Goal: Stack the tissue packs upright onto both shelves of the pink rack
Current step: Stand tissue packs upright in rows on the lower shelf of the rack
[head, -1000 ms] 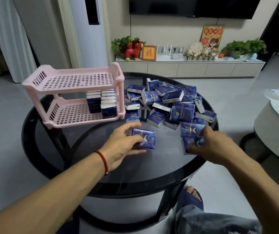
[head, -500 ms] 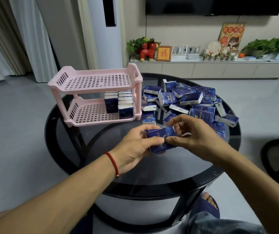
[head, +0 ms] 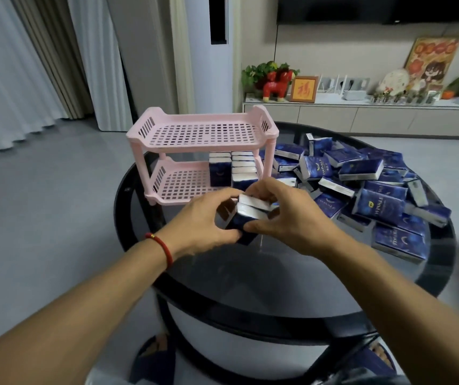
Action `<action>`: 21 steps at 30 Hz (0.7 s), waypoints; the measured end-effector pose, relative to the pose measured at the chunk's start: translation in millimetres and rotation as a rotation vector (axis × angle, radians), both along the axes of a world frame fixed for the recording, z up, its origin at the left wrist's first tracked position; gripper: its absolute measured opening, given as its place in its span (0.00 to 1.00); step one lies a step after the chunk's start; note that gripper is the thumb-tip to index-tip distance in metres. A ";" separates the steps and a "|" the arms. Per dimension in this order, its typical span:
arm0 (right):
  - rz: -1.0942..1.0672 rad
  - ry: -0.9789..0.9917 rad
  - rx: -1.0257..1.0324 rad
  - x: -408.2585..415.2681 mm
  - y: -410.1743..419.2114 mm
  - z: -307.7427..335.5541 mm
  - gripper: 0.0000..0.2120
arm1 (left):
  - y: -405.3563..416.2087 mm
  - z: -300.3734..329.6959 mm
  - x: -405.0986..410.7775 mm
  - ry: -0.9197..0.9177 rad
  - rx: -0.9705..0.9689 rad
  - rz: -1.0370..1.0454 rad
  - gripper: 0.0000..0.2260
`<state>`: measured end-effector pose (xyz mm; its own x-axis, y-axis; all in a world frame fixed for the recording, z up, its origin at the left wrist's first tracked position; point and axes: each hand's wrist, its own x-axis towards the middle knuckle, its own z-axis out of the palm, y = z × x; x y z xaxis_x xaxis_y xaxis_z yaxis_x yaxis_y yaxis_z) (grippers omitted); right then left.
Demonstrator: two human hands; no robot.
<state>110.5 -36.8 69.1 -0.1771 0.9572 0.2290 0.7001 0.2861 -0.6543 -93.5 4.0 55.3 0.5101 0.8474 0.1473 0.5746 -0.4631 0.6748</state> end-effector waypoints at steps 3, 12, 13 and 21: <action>0.016 -0.027 0.034 -16.0 10.9 -9.4 0.26 | 13.8 -10.2 -12.8 0.009 -0.055 0.012 0.26; -0.073 0.018 0.096 -26.6 29.0 -14.9 0.15 | 50.4 -23.8 -34.7 -0.075 -0.088 0.199 0.24; -0.173 0.058 0.137 -21.8 31.4 -15.1 0.10 | 54.8 -23.5 -36.5 -0.117 -0.065 0.244 0.25; -0.417 0.151 -0.040 5.6 58.2 -30.3 0.21 | 83.0 -14.1 -21.4 -0.224 0.020 0.457 0.23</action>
